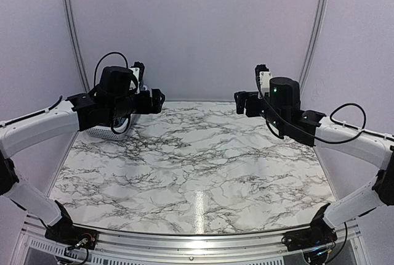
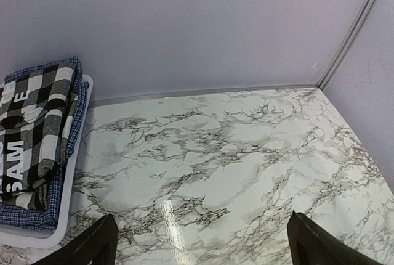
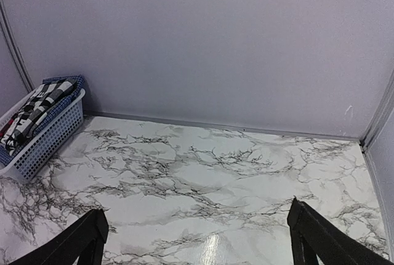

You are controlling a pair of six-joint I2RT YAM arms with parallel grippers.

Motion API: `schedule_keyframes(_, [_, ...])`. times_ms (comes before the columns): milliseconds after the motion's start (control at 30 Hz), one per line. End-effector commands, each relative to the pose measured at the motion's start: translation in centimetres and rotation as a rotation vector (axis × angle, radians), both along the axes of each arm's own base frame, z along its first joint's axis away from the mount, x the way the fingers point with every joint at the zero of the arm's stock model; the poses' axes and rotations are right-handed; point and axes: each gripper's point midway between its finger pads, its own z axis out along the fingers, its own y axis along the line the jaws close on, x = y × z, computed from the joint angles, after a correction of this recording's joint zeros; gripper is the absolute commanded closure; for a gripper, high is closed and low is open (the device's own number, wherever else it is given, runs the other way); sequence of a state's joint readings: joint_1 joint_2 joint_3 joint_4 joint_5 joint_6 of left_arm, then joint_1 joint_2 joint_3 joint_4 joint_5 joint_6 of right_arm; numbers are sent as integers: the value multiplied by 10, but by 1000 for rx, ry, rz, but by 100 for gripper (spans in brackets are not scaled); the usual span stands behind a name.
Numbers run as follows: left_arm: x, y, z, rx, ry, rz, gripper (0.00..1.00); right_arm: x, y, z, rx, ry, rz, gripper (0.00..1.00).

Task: Fold and stack the long sleeve shirts
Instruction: Pick up the crumpled shirt from the bin.

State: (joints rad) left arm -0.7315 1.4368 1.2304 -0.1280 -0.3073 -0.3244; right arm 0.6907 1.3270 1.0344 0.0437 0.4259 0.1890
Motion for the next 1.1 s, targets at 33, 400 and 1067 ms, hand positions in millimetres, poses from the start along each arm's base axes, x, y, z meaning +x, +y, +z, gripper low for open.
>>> schedule_keyframes(33, [5,-1,23,-18,-45,11,1,-1,-1,33,51,-63,5,1])
schedule_keyframes(400, [5,-1,15,-14,-28,12,1,-4,-5,27,55,-63,-1,2])
schedule_keyframes(1067, [46,51,10,5,28,169,1,4,7,15,20,-16,27,2])
